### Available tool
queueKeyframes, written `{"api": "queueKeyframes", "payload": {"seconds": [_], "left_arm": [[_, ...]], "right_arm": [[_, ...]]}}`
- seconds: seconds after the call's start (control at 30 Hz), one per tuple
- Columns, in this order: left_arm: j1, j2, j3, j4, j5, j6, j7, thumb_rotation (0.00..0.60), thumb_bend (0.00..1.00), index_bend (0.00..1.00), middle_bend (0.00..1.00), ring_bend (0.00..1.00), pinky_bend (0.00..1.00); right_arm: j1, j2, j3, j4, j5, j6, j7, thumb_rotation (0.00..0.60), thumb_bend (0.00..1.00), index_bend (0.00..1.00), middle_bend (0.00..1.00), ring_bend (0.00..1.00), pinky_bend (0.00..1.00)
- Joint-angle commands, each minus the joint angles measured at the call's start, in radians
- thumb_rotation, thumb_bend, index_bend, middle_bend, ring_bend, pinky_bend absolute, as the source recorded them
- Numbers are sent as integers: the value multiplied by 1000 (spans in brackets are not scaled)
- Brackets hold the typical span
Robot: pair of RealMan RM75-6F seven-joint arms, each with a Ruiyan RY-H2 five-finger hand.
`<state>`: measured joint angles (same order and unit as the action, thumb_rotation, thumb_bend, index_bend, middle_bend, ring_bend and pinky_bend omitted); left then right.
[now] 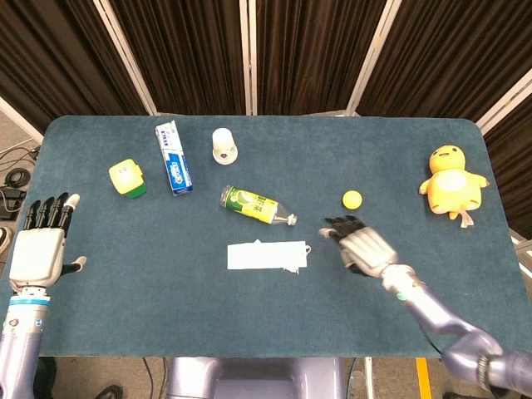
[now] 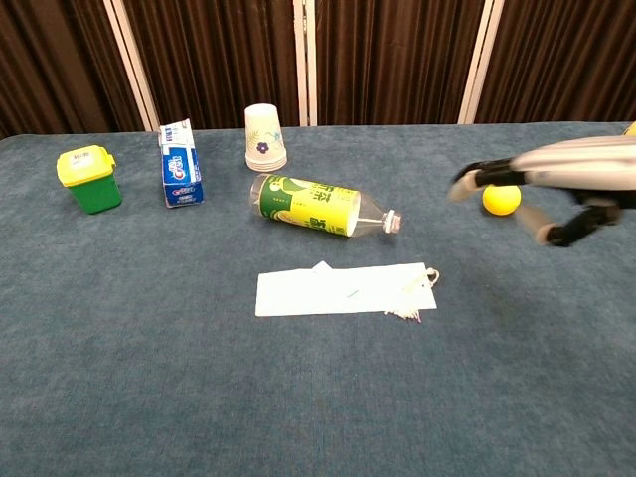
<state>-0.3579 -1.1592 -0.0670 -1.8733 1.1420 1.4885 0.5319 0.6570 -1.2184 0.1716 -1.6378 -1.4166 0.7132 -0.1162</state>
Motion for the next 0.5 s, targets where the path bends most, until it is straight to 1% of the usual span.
{"api": "queueKeyframes", "payload": {"seconds": [0.03, 0.17, 0.27, 0.4, 0.5], "left_arm": [[8, 2, -6, 2, 4, 3, -2, 600, 0, 0, 0, 0, 0], [14, 12, -17, 3, -3, -6, -21, 600, 0, 0, 0, 0, 0], [15, 17, -21, 7, -5, -18, -32, 600, 0, 0, 0, 0, 0], [14, 21, -26, 11, -7, -36, -41, 600, 0, 0, 0, 0, 0], [15, 21, -28, 11, -4, -41, -45, 600, 0, 0, 0, 0, 0]], "right_arm": [[97, -107, 23, 41, 74, -93, -72, 600, 788, 155, 0, 0, 0], [159, -184, 20, 69, 143, -132, -150, 600, 792, 168, 0, 0, 0], [195, -239, 21, 91, 187, -137, -195, 600, 793, 189, 0, 0, 0], [233, -307, 20, 121, 233, -109, -259, 600, 797, 230, 0, 0, 0], [247, -329, 11, 132, 242, -90, -297, 600, 800, 249, 0, 0, 0]]}}
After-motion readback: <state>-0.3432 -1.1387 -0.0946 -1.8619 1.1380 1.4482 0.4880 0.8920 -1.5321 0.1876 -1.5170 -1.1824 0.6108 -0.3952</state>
